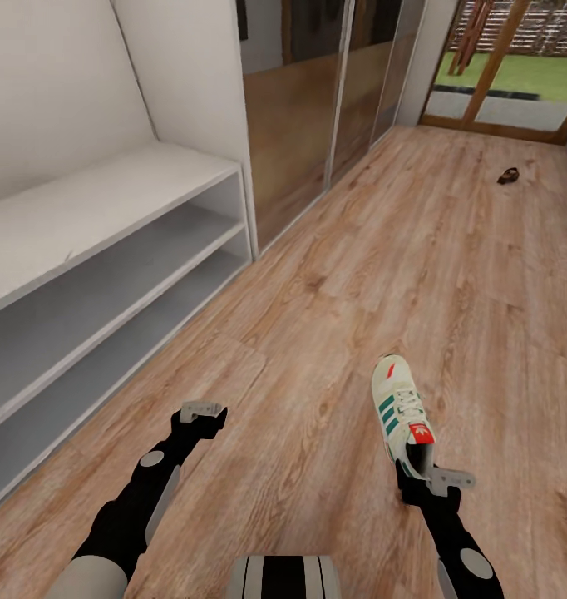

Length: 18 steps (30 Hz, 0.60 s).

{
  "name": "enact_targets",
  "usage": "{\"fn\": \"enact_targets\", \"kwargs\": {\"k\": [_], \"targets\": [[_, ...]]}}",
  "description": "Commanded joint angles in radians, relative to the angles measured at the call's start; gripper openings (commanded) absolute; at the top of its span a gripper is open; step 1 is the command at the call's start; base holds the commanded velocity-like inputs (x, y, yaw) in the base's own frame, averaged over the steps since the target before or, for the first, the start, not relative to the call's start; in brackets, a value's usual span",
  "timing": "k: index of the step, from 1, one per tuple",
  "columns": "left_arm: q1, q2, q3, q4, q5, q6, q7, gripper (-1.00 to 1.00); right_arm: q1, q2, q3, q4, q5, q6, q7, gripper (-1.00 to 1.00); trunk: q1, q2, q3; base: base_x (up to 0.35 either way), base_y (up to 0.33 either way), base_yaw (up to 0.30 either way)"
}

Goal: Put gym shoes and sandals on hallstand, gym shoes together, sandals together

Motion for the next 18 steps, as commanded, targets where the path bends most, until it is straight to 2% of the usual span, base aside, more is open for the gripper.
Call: {"fn": "enact_targets", "kwargs": {"k": [1,11,18], "targets": [[0.000,0.000,0.001,-0.001,0.000,0.006,-0.004,1.00,0.000,0.000,0.000,0.000,0.001,-0.003,0.000,-1.00,0.000,0.000,-0.001,0.000,0.000,0.287],[0.000,0.000,0.001,-0.001,0.000,0.006,-0.004,1.00,0.000,0.000,0.000,0.000,0.001,-0.003,0.000,-1.00,0.000,0.000,-0.001,0.000,0.000,0.269],[0.000,0.000,0.001,-0.001,0.000,0.006,-0.004,1.00,0.000,0.000,0.000,0.000,0.001,-0.003,0.000,-1.00,0.000,0.000,-0.001,0.000,0.000,0.088]]}}
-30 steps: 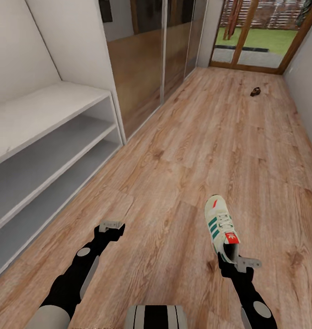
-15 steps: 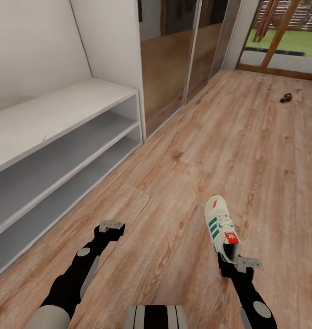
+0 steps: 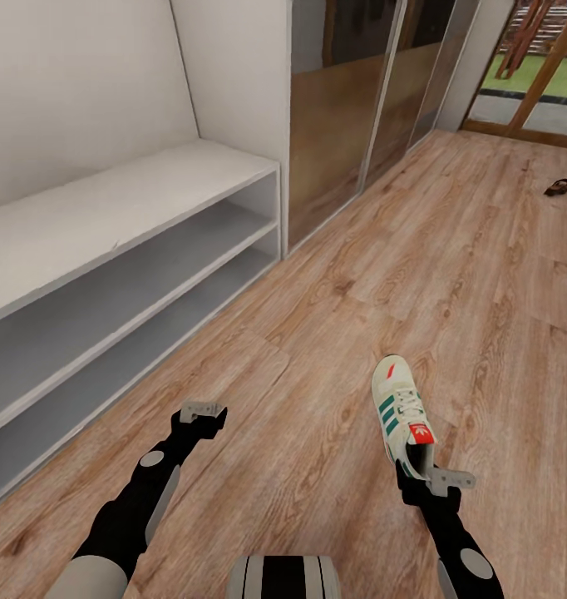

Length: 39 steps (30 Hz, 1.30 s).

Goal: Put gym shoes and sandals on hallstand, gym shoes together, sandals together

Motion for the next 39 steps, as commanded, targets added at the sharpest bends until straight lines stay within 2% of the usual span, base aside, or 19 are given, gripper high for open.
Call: {"fn": "enact_targets", "kwargs": {"k": [1,32,39], "targets": [[0.000,0.000,0.001,-0.002,0.000,0.006,-0.004,1.00,0.000,0.000,0.000,0.001,0.001,-0.003,0.000,-1.00,0.000,0.000,-0.001,0.000,0.000,0.015],[0.000,0.000,0.006,-0.001,0.000,0.006,-0.004,1.00,0.000,-0.001,-0.001,0.006,-0.001,-0.004,0.000,-1.00,0.000,0.000,-0.001,0.000,0.000,0.001],[0.000,0.000,0.006,0.000,0.000,0.006,-0.004,1.00,0.000,-0.001,-0.001,0.006,-0.001,-0.004,0.000,-1.00,-0.003,0.001,0.026,0.000,0.000,0.000]]}}
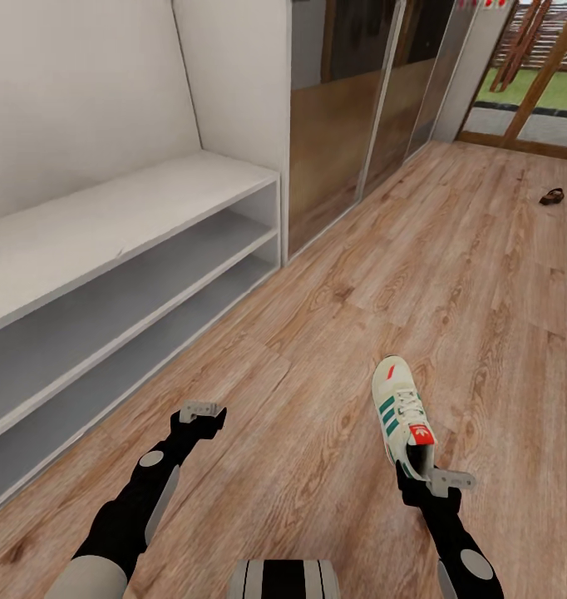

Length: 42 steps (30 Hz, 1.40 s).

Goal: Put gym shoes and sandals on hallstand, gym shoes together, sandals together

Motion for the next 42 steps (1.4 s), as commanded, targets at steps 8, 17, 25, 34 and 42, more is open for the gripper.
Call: {"fn": "enact_targets", "kwargs": {"k": [8,17,25,34,42], "targets": [[0.000,0.000,0.001,-0.002,0.000,0.006,-0.004,1.00,0.000,0.000,0.000,0.002,0.000,-0.003,0.000,-1.00,-0.004,0.002,0.030,0.000,0.000,0.000],[0.000,0.000,0.001,-0.002,0.000,0.006,-0.004,1.00,0.000,0.001,-0.001,0.006,-0.005,-0.003,0.000,-1.00,-0.004,0.002,0.030,0.000,0.000,0.000],[0.000,0.000,0.001,-0.002,0.000,0.006,-0.004,1.00,0.001,0.000,-0.001,0.007,-0.008,-0.003,0.000,-1.00,-0.006,0.003,0.054,0.000,0.000,0.000],[0.000,0.000,0.001,-0.002,0.000,0.006,-0.004,1.00,0.001,0.001,-0.002,0.007,-0.009,-0.003,0.000,-1.00,-0.014,0.012,0.088,0.000,0.000,0.000],[0.000,0.001,0.001,-0.002,0.000,0.006,-0.004,1.00,0.001,0.001,-0.002,0.007,-0.003,-0.003,0.000,-1.00,-0.045,0.068,0.113,0.000,0.000,0.000]]}}
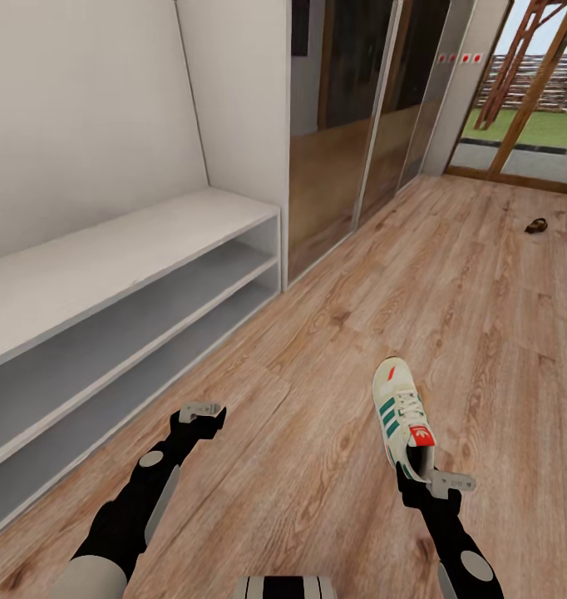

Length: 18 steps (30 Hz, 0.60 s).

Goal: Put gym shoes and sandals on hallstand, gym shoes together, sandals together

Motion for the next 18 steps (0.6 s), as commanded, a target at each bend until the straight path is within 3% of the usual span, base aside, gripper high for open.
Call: {"fn": "enact_targets", "kwargs": {"k": [1,7,18], "targets": [[0.000,0.000,0.001,-0.002,0.000,0.006,-0.004,1.00,0.000,0.000,0.000,0.000,0.001,-0.003,0.000,-1.00,-0.004,0.007,0.003,0.000,0.000,0.000],[0.000,-0.001,0.001,-0.002,0.000,0.006,-0.004,1.00,0.000,0.000,0.000,0.000,0.002,-0.003,0.000,-1.00,-0.027,0.049,0.021,0.000,0.000,0.000],[0.000,-0.001,0.001,-0.002,0.000,0.005,-0.004,1.00,0.000,0.000,0.000,0.000,0.001,-0.002,0.000,-1.00,-0.027,0.049,0.021,0.000,0.000,0.000]]}}
